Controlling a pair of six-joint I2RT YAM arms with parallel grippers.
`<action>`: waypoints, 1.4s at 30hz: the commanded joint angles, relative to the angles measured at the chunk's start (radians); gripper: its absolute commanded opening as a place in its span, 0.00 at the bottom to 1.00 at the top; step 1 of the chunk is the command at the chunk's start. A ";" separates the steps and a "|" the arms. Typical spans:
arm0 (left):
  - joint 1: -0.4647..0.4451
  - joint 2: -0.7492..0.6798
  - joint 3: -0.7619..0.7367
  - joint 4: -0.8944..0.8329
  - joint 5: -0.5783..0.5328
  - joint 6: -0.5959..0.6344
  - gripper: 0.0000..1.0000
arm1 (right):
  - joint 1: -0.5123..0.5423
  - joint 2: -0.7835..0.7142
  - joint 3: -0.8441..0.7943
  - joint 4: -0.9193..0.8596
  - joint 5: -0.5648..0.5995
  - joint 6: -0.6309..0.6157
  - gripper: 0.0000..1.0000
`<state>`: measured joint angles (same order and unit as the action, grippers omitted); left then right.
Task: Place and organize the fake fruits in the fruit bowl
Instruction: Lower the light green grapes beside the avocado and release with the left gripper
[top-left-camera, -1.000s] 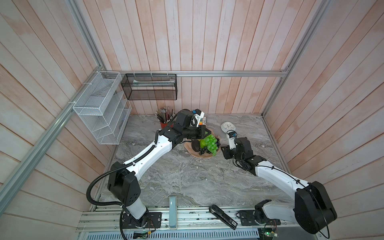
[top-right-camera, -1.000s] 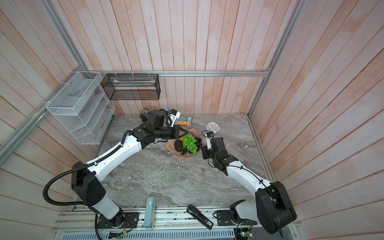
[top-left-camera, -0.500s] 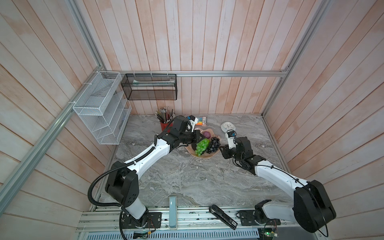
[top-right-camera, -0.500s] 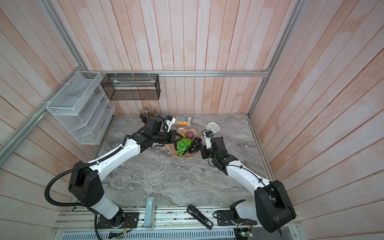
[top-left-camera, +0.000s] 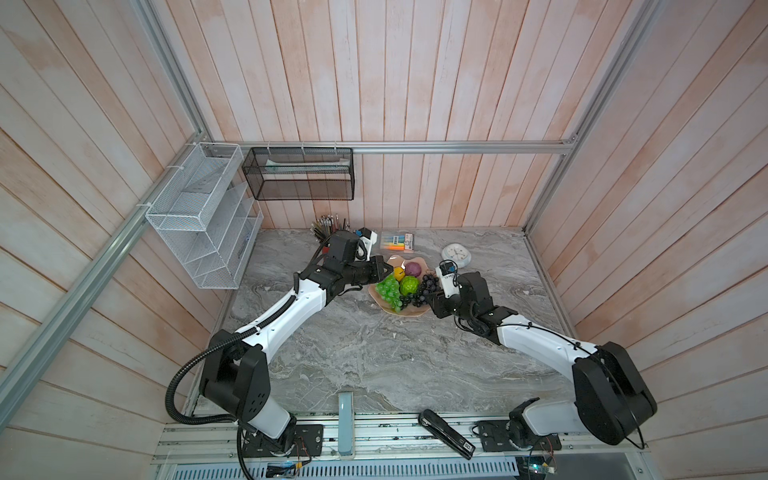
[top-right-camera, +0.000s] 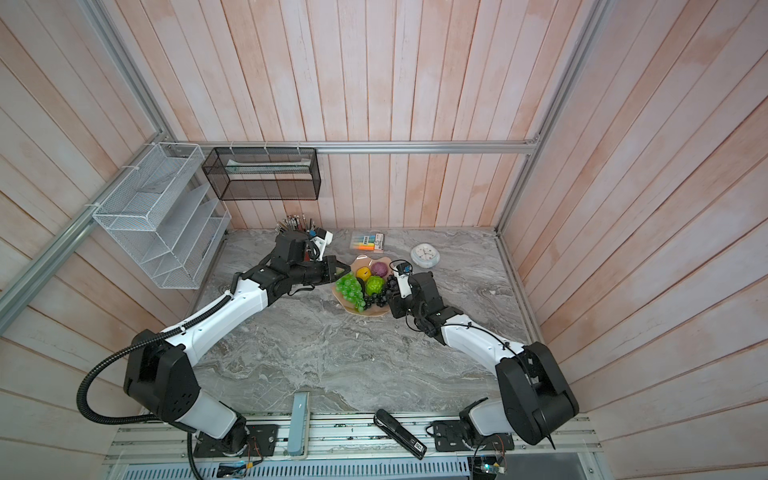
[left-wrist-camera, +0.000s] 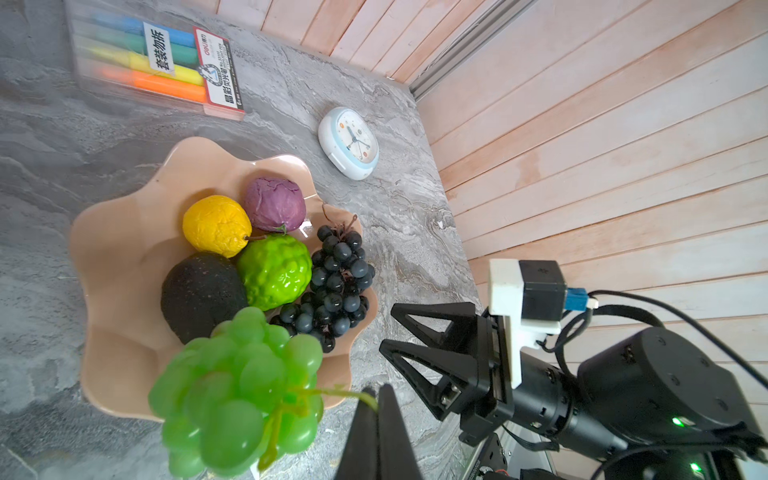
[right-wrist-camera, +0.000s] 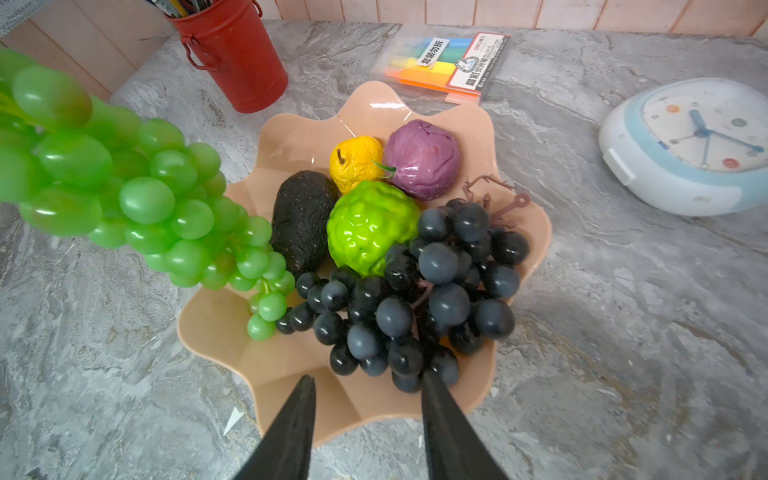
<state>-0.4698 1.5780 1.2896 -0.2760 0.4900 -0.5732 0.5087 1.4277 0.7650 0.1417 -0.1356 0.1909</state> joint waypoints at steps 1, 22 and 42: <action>0.010 -0.015 -0.005 0.010 -0.007 0.035 0.00 | 0.015 0.053 0.060 0.055 -0.029 -0.005 0.42; 0.068 0.179 0.140 -0.046 0.010 0.128 0.00 | 0.118 0.352 0.157 0.233 -0.088 -0.018 0.40; 0.088 0.449 0.309 -0.009 0.066 0.147 0.00 | 0.137 0.317 0.128 0.217 -0.044 -0.025 0.39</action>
<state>-0.3901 1.9987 1.5658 -0.3153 0.5182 -0.4526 0.6411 1.7836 0.9035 0.3607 -0.2077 0.1787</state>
